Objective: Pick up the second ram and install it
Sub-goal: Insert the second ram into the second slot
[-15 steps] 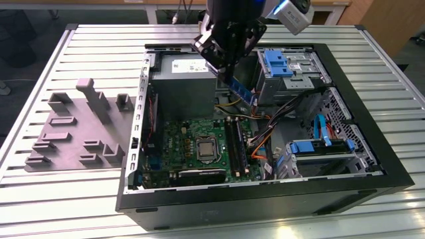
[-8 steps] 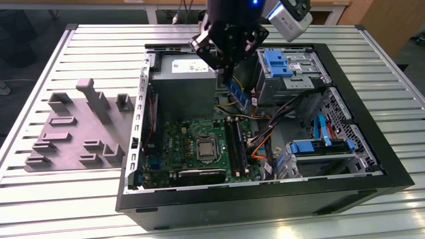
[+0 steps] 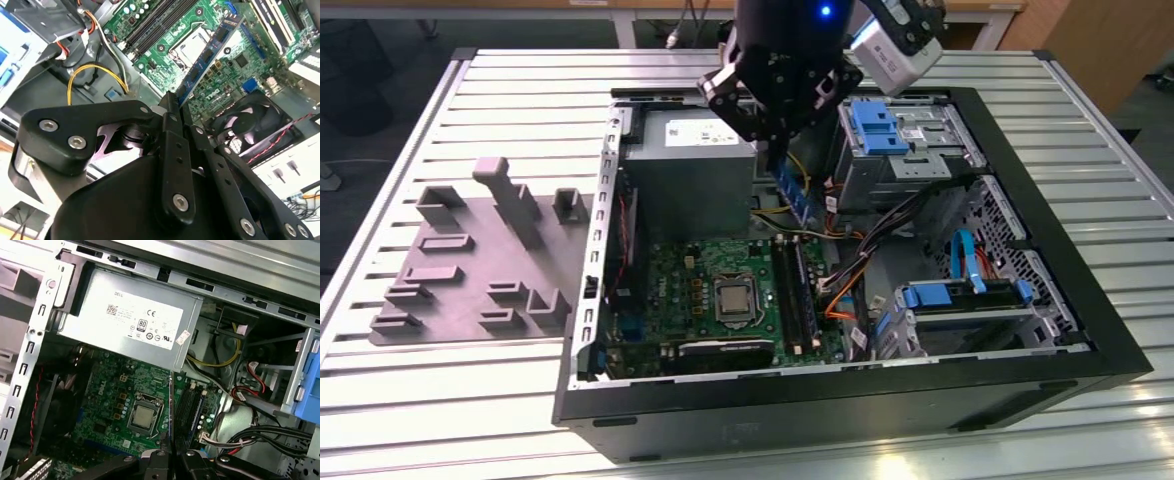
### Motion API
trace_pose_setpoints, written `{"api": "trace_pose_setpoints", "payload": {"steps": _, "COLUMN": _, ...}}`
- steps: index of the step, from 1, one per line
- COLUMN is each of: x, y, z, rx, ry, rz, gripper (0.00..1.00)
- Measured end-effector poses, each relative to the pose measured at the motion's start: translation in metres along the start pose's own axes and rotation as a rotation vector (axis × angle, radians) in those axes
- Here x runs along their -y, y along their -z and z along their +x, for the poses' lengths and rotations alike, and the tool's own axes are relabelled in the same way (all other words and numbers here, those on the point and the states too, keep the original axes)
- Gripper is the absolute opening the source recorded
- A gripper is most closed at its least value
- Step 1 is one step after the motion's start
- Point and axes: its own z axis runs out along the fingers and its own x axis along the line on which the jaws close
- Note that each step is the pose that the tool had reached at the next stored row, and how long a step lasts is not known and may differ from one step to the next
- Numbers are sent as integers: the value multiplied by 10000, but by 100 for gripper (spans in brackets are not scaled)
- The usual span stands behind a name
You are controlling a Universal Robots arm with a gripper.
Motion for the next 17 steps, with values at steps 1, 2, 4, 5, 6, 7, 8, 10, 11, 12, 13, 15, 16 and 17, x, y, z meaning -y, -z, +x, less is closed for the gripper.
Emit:
{"api": "trace_pose_setpoints", "payload": {"steps": 1, "x": 1, "y": -5, "z": -2, "rx": -1, "ry": -65, "rz": 0, "gripper": 14}}
{"api": "trace_pose_setpoints", "payload": {"steps": 2, "x": 1, "y": -10, "z": -3, "rx": -3, "ry": -162, "rz": 5, "gripper": 14}}
{"api": "trace_pose_setpoints", "payload": {"steps": 4, "x": 1, "y": -22, "z": -4, "rx": -11, "ry": -455, "rz": 22, "gripper": 14}}
{"api": "trace_pose_setpoints", "payload": {"steps": 5, "x": 1, "y": -29, "z": -4, "rx": -11, "ry": -635, "rz": 24, "gripper": 14}}
{"api": "trace_pose_setpoints", "payload": {"steps": 6, "x": 1, "y": -35, "z": -4, "rx": -13, "ry": -812, "rz": 25, "gripper": 14}}
{"api": "trace_pose_setpoints", "payload": {"steps": 7, "x": 1, "y": -41, "z": -4, "rx": -15, "ry": -991, "rz": 23, "gripper": 14}}
{"api": "trace_pose_setpoints", "payload": {"steps": 8, "x": 1, "y": -47, "z": -4, "rx": -16, "ry": -1171, "rz": 22, "gripper": 14}}
{"api": "trace_pose_setpoints", "payload": {"steps": 10, "x": 1, "y": -61, "z": -4, "rx": -18, "ry": -1529, "rz": 16, "gripper": 14}}
{"api": "trace_pose_setpoints", "payload": {"steps": 11, "x": 1, "y": -68, "z": -5, "rx": -19, "ry": -1711, "rz": 13, "gripper": 14}}
{"api": "trace_pose_setpoints", "payload": {"steps": 12, "x": 1, "y": -75, "z": -5, "rx": -20, "ry": -1889, "rz": 10, "gripper": 14}}
{"api": "trace_pose_setpoints", "payload": {"steps": 13, "x": 1, "y": -82, "z": -5, "rx": -21, "ry": -2070, "rz": 6, "gripper": 14}}
{"api": "trace_pose_setpoints", "payload": {"steps": 15, "x": 1, "y": -97, "z": -6, "rx": -23, "ry": -2397, "rz": 2, "gripper": 14}}
{"api": "trace_pose_setpoints", "payload": {"steps": 16, "x": 2, "y": -102, "z": -10, "rx": -24, "ry": -2499, "rz": 3, "gripper": 14}}
{"api": "trace_pose_setpoints", "payload": {"steps": 17, "x": 3, "y": -107, "z": -14, "rx": -26, "ry": -2584, "rz": 3, "gripper": 14}}
